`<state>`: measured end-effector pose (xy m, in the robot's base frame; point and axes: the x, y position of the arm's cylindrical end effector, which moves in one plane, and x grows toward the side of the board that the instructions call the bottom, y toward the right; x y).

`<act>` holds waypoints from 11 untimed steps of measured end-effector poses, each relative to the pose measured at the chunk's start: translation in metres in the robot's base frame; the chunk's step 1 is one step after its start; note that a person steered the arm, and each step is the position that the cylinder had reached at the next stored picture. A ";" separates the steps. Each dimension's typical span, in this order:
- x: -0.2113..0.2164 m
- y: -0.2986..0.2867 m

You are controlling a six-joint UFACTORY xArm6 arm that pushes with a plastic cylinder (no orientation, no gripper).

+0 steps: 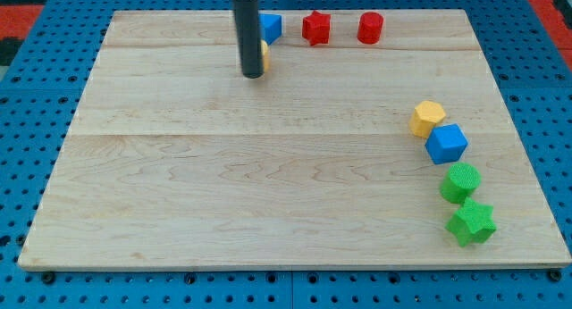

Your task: Place the yellow blocks vertically at the bottom side of the red star

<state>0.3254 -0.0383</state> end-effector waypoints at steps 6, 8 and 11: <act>-0.046 -0.058; -0.026 0.002; -0.029 0.016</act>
<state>0.2967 -0.0227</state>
